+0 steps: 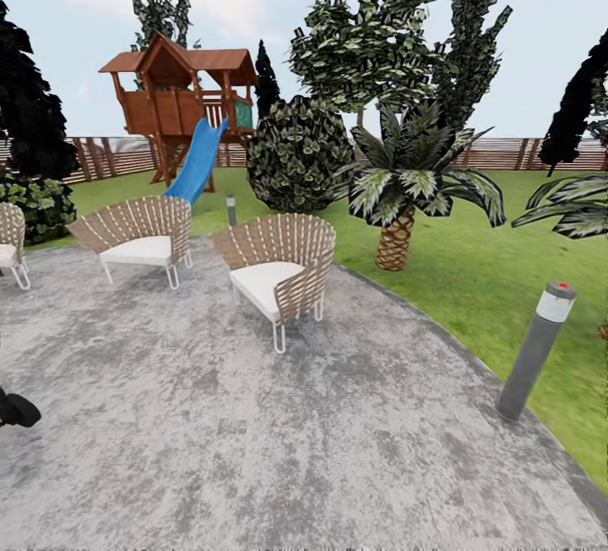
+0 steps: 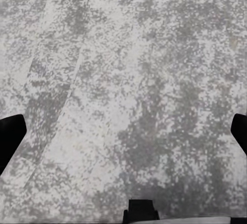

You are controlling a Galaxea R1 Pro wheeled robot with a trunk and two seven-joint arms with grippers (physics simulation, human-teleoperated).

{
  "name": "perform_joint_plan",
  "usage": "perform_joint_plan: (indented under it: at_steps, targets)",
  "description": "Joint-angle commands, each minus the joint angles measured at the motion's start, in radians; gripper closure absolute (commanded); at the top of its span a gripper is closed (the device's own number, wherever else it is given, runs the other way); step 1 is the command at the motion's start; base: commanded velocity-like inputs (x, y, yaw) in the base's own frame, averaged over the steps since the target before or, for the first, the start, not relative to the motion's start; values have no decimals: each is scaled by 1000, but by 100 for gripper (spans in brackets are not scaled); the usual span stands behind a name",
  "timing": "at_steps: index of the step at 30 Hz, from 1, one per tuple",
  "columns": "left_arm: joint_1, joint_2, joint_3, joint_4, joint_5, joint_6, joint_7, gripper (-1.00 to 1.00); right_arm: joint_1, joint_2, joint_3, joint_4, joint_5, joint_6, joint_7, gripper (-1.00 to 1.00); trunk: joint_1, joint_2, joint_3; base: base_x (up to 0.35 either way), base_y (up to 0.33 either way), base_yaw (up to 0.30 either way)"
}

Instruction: In the garden, pick up the pesticide atomizer on the floor and spray pesticide onto both trees until each tree trunk is fully covered.

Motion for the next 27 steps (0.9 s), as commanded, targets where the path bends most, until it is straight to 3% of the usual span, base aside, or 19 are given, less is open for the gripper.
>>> perform_joint_plan:
  at_steps: [1, 6, 18, 27]
  targets:
    - [0, 0, 0, 0, 0, -2, 0, -100, 0, 0, 0, 0, 0, -2, 0, -100, 0, -1, -1, -206, 265, -64]
    - [0, 1, 1, 4, 0, -4, 0, -100, 0, 0, 0, 2, -1, -3, 0, -100, 0, -1, -1, -155, 298, -71]
    - [0, 2, 2, 5, 1, -6, 0, -100, 0, 1, 1, 7, -1, 1, 3, -100, 0, -1, -12, -104, 324, -216]
    - [0, 0, -1, 5, 2, -6, 0, -100, 0, 1, 2, 31, -1, 2, 5, -100, 0, -1, -24, -277, 186, -173]
